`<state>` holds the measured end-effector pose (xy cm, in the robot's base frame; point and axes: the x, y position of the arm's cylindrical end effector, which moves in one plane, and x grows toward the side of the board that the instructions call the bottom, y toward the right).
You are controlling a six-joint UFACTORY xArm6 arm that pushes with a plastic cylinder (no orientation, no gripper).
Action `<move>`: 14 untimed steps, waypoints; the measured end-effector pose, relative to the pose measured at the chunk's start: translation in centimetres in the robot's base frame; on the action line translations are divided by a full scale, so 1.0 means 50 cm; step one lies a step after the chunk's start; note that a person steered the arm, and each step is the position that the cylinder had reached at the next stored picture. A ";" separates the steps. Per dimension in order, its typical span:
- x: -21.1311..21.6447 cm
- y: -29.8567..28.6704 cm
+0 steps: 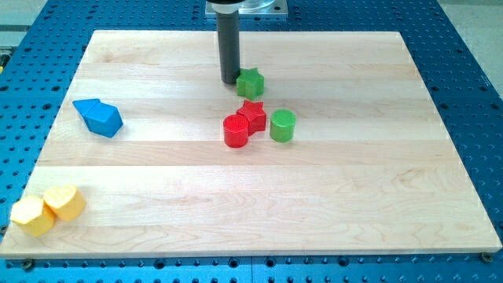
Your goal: Slide the green star towards the center right
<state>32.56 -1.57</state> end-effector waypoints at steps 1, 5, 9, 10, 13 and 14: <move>0.000 0.158; -0.066 0.239; 0.057 0.138; 0.057 0.230; 0.057 0.303; 0.174 0.318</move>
<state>41.28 14.32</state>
